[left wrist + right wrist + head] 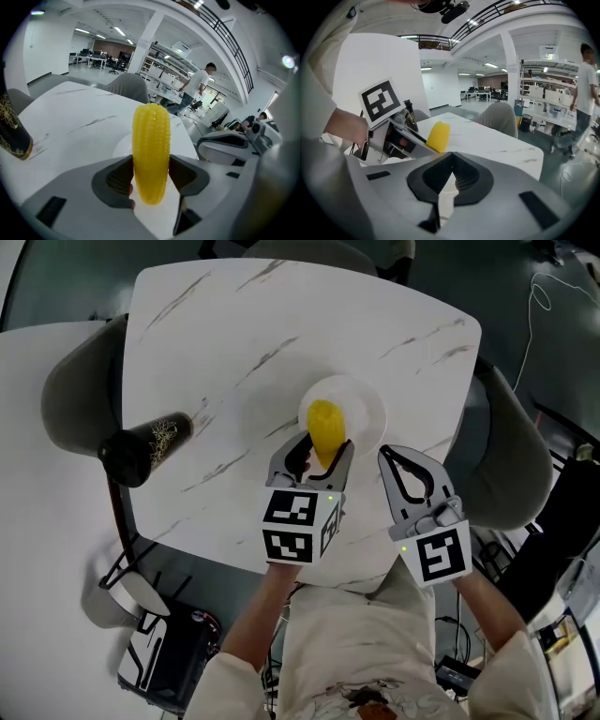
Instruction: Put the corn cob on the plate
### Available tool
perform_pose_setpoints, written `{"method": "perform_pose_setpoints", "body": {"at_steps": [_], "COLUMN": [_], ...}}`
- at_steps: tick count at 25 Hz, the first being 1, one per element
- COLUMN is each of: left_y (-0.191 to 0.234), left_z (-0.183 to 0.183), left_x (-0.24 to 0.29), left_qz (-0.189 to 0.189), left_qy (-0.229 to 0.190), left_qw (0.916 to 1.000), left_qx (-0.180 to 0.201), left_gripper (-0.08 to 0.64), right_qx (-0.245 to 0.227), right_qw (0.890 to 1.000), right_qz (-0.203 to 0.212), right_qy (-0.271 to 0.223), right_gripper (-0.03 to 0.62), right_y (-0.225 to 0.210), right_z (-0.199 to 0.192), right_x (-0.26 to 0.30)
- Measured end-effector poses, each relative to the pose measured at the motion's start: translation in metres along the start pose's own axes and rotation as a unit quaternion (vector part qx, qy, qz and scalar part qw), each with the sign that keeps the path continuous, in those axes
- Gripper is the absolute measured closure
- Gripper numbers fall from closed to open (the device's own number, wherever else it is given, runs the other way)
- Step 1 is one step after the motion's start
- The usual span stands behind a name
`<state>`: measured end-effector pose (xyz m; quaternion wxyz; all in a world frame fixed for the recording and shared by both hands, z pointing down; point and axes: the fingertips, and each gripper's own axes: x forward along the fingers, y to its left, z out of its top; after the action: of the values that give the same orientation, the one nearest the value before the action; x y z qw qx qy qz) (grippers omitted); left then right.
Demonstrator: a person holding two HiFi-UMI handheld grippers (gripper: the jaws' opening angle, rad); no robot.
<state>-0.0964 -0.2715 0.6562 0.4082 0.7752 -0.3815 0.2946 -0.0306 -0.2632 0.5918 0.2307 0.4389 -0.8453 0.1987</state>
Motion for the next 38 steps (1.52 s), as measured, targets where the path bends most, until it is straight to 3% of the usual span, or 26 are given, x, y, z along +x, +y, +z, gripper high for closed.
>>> {"method": "perform_pose_setpoints", "body": {"at_steps": [22,28,38], "left_y": [0.008,0.007,-0.017], "left_z": [-0.009,0.003,0.018], "left_x": [0.041,0.039,-0.002], "left_qz": [0.024,0.043,0.040], "left_qy": [0.078,0.050,-0.019], "left_qw": [0.9966,0.9978,0.9989], "left_qx": [0.004,0.011,-0.015], "left_gripper": [0.322,0.323,0.322], "right_qx": [0.034,0.030,0.025], "right_qw": [0.999,0.999,0.999], "right_qz": [-0.021,-0.022,-0.025], "right_qy": [0.012,0.009,-0.007], "right_gripper": [0.589,0.589,0.589], "right_y": [-0.011,-0.012,-0.012], "right_z": [-0.004,-0.002,0.012], "right_x": [0.007,0.001,-0.030]}}
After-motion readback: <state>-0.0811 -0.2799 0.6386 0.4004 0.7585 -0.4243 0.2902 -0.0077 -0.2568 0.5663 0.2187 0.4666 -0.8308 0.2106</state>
